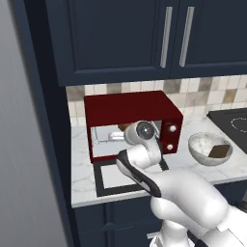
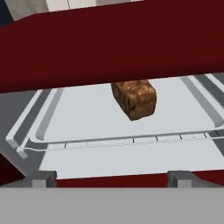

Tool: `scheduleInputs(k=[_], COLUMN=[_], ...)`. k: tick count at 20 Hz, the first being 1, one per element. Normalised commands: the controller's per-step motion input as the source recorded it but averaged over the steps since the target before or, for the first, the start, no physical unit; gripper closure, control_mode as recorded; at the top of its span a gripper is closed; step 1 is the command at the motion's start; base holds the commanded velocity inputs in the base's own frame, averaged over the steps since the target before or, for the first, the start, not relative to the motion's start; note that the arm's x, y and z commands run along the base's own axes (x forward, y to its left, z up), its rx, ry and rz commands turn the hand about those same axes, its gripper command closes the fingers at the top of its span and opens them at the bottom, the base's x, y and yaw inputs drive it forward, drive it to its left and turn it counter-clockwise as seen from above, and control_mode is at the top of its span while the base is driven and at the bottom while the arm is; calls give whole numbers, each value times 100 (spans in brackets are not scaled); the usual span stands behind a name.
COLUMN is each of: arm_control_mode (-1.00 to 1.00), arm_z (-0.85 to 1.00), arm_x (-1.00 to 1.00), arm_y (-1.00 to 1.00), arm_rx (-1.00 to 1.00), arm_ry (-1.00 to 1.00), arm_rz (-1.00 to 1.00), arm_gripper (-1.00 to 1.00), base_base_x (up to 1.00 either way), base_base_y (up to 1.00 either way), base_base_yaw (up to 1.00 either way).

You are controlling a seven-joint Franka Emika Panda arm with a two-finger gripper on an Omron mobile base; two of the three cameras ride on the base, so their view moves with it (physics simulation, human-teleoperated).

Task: Pick up the heated bread from the toaster oven and place it in the bowl. Then move the bread bowl to the dining counter.

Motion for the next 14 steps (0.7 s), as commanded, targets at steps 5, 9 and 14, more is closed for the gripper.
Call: scheduleInputs(k=[5,9,14], arm_control_mode=[-100,-100,-100], arm_z=[-11,-18,-24], arm_x=[41,32,23], arm_y=[0,0,0], arm_rx=[0,0,0], arm_ry=[0,0,0], arm_rz=[-5,-3,-2], arm_gripper=[-100,-100,-100], base_base_x=[0,0,0], base_base_y=[0,0,0], base_base_yaw=[0,0,0])
